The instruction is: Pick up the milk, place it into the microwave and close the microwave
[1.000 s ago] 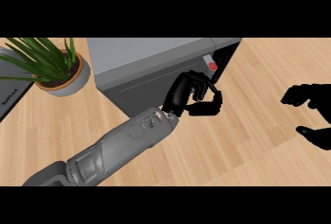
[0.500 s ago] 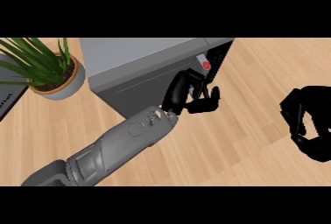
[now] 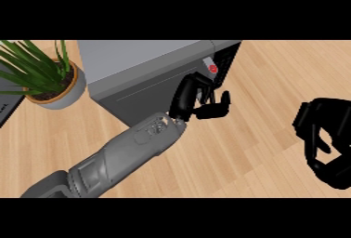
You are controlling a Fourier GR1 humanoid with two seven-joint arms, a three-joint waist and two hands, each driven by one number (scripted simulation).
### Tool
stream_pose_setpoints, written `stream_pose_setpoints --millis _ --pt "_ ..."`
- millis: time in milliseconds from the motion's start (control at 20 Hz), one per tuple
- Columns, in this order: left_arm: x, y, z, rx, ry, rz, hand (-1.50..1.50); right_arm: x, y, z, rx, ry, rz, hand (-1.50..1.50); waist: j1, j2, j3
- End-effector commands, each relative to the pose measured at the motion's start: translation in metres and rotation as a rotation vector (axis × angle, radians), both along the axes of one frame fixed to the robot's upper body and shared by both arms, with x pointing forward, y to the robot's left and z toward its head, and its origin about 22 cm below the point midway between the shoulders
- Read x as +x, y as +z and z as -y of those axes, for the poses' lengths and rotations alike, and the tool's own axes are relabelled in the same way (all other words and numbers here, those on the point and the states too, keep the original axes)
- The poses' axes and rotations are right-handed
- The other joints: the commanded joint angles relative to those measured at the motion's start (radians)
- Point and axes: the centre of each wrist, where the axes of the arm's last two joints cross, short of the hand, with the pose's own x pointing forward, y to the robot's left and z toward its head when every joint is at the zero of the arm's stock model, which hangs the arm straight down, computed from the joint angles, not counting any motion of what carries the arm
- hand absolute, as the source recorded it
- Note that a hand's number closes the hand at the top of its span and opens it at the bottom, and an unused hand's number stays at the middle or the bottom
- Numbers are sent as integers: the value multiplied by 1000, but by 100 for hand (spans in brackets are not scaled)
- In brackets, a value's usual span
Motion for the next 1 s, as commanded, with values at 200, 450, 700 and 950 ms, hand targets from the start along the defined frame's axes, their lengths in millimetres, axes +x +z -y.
stream_pose_setpoints --millis 200,450,700,950 --pt "2 22 30 -17 -54 59 150 -7 8 -10 17 107 29 150 -34 11 2" --pt "5 4 17 -47 71 -139 150 -20 -10 -19 -115 199 -88 150 10 26 -2" --pt "10 21 3 -430 137 -343 150 -33 -23 -29 -67 223 -137 150 46 29 -18" --pt "12 8 -7 -507 106 -404 150 -48 -32 -37 -37 204 -172 150 82 20 -15"
